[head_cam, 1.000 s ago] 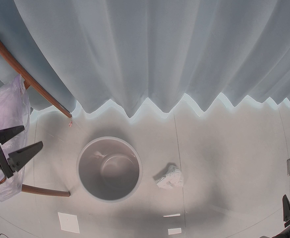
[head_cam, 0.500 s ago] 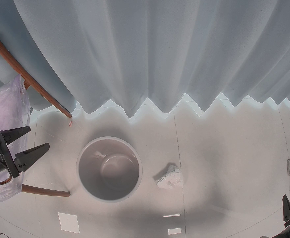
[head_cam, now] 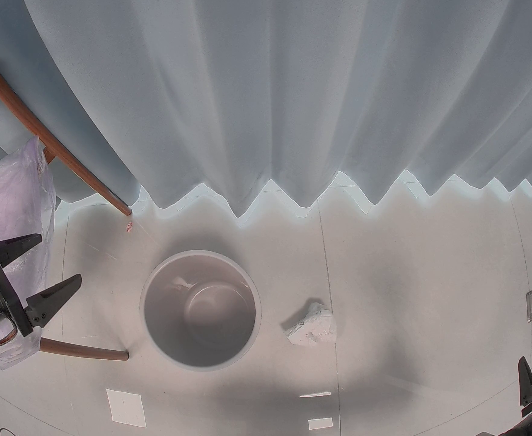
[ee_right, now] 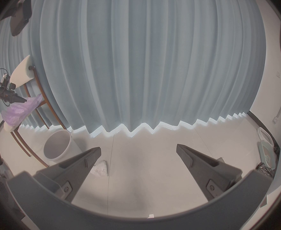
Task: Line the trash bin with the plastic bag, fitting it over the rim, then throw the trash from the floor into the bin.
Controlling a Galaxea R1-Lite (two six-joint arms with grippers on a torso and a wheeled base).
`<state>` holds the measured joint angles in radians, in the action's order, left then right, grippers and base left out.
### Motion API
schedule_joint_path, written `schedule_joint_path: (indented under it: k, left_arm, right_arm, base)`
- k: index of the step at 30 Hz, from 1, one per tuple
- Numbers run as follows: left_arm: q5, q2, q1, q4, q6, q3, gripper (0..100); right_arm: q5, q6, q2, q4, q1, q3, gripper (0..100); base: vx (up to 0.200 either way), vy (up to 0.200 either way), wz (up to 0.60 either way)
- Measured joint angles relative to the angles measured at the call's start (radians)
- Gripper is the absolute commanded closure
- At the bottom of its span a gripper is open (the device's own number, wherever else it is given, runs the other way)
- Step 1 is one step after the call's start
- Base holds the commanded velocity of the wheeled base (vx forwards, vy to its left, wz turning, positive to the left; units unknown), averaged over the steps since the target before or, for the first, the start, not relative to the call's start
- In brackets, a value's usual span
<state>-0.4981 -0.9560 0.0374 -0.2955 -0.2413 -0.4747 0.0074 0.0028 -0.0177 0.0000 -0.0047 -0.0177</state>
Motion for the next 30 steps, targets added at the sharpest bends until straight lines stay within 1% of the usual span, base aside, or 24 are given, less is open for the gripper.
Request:
schedule_joint_path:
  k: [4, 6, 7, 11, 13, 16, 19, 23, 26, 28, 30]
  left_arm:
    - [0.086, 0.016, 0.007, -0.003, -0.018, 0.004, 0]
    - [0.122, 0.019, 0.002, 0.0, -0.063, -0.001, 0]
    - [0.127, 0.019, -0.001, 0.0, -0.088, -0.005, 0]
    - [0.155, 0.002, -0.026, 0.004, -0.249, -0.029, 0]
    - [0.177, -0.016, -0.052, 0.004, -0.297, -0.035, 0]
    - [0.21, -0.039, -0.085, 0.005, -0.319, -0.033, 0]
    - [0.215, -0.053, -0.099, 0.006, -0.329, -0.033, 0]
    - [0.224, -0.064, -0.1, 0.007, -0.403, -0.056, 0]
    - [0.282, -0.072, -0.099, 0.006, -0.46, -0.075, 0]
    - [0.34, -0.075, -0.101, 0.007, -0.511, -0.083, 0]
    - [0.367, -0.077, -0.107, 0.008, -0.55, -0.086, 0]
  right_arm:
    - [0.0, 0.0, 0.0, 0.0, 0.0, 0.0, 0]
    - [0.0, 0.0, 0.0, 0.0, 0.0, 0.0, 0]
    - [0.0, 0.0, 0.0, 0.0, 0.0, 0.0, 0]
    - [0.0, 0.0, 0.0, 0.0, 0.0, 0.0, 0]
    - [0.0, 0.0, 0.0, 0.0, 0.0, 0.0, 0]
    - [0.0, 0.0, 0.0, 0.0, 0.0, 0.0, 0]
    - [0.0, 0.0, 0.0, 0.0, 0.0, 0.0, 0]
    - [0.0, 0.0, 0.0, 0.0, 0.0, 0.0, 0]
    - [0.0, 0.0, 0.0, 0.0, 0.0, 0.0, 0]
    - [0.0, 0.0, 0.0, 0.0, 0.0, 0.0, 0]
    - [0.0, 0.0, 0.0, 0.0, 0.0, 0.0, 0]
  base:
    - [0.0, 0.0, 0.0]
    - [0.0, 0.0, 0.0]
    - [0.0, 0.0, 0.0]
    - [0.0, 0.0, 0.0]
    - [0.0, 0.0, 0.0]
    - [0.0, 0.0, 0.0]
    - [0.0, 0.0, 0.0]
    - [0.0, 0.0, 0.0]
    - [0.0, 0.0, 0.0]
    - [0.0, 0.0, 0.0]
    - [0.0, 0.0, 0.0]
